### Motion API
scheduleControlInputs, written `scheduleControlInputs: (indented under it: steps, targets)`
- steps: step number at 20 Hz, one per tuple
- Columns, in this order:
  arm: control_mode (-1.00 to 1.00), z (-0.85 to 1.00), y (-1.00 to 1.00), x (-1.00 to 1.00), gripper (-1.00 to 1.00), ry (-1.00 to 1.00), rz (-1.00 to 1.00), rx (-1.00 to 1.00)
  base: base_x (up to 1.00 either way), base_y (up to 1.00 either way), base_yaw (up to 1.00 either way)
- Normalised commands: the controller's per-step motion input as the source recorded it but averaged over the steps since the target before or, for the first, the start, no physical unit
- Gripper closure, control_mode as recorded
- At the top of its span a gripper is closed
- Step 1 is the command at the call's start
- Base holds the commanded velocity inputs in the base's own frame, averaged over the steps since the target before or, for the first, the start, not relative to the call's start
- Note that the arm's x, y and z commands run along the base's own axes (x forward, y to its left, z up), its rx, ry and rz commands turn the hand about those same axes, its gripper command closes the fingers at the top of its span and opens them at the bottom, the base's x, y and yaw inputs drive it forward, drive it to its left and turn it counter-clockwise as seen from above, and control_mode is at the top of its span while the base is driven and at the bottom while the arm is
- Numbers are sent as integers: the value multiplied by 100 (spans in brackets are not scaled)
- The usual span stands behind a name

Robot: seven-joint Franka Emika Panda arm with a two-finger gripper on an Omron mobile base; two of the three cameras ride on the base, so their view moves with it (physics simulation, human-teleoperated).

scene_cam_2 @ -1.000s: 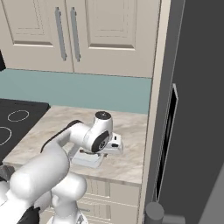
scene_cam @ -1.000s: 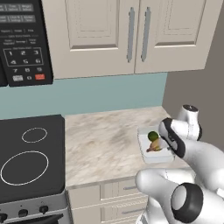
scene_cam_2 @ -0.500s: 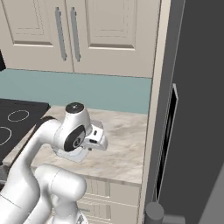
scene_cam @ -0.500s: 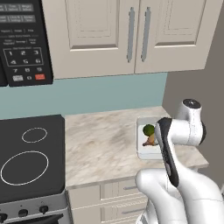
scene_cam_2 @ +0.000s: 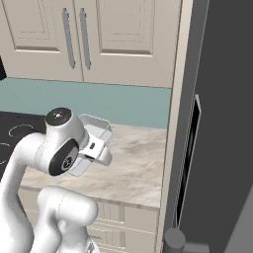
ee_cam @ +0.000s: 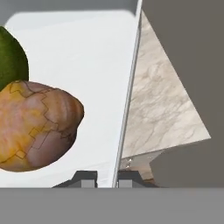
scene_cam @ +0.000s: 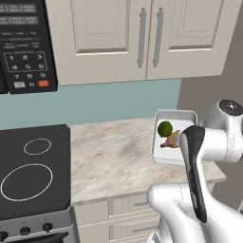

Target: Place the tupperware on the top shelf of the fridge. Make space for the tupperware among the existing items by rearranging them on the shelves if needed. Close the fridge door when finished.

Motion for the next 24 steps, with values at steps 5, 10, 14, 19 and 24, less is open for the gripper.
scheduleControlInputs:
  steps: [5, 10, 14, 19, 24]
  targets:
    - [-100, 73, -4, -59, 100, -9, 0, 3, 0, 0, 0]
    - [-100, 58, 0, -61, 100, -1, 0, 0, 0, 0, 0]
    - [-100, 45, 5, -44, 100, 0, 0, 0, 0, 0, 0]
    - [-100, 23, 16, -10, 100, 1, 0, -1, 0, 0, 0]
    - [-100, 4, 0, 18, 100, 7, 0, 0, 0, 0, 0]
